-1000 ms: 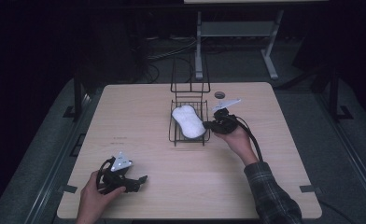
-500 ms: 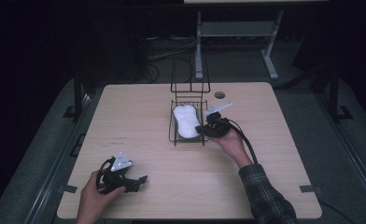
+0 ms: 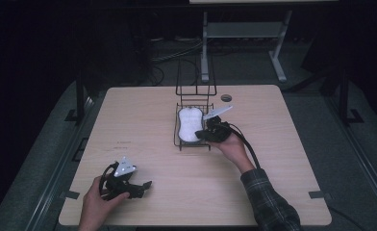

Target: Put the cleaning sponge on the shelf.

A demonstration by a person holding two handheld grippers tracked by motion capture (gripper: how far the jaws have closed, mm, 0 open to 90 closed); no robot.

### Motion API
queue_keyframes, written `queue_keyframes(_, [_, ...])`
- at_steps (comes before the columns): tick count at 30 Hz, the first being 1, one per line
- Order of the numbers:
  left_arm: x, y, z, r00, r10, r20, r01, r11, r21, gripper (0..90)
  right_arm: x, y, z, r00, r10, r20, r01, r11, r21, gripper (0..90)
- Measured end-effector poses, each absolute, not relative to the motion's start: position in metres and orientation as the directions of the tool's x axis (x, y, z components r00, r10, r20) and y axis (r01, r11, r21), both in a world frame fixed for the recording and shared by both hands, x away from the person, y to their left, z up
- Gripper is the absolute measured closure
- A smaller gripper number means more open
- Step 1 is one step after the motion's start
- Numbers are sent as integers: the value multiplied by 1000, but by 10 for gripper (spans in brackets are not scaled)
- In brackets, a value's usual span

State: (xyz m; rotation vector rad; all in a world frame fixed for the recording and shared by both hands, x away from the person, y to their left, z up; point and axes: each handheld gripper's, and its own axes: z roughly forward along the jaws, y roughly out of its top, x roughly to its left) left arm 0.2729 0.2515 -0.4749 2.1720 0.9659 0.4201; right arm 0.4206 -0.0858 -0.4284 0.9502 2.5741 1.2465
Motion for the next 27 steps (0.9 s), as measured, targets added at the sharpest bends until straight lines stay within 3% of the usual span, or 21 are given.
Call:
queue_keyframes(6, [273,251,-475,667,745,6,513,-466,721,124,420,-93,-422,-779,607,156,490,434,756,890])
queue_keyframes(11, [273,251,-475,668,745,6,513,-466,721,124,419,-102,-418,-765,626,150,492,419,763,816])
queue_keyframes(15, [273,251,-475,667,745,6,513,-466,721,124,418,-110,-415,-743,653,146,507,408,759,709])
queue_keyframes(18, [273,251,-475,667,745,6,513,-466,721,124,417,-117,-413,-729,671,137,513,402,758,582])
queue_keyframes(22, [273,251,-475,667,745,6,513,-465,721,124,415,-126,-410,-707,694,132,520,386,762,493])
queue_keyframes(26, [273,251,-475,667,745,6,513,-465,721,124,412,-142,-407,-681,720,131,533,366,763,338])
queue_keyframes(27, [273,251,-475,667,745,6,514,-465,721,124,412,-142,-407,-681,720,131,533,366,763,338])
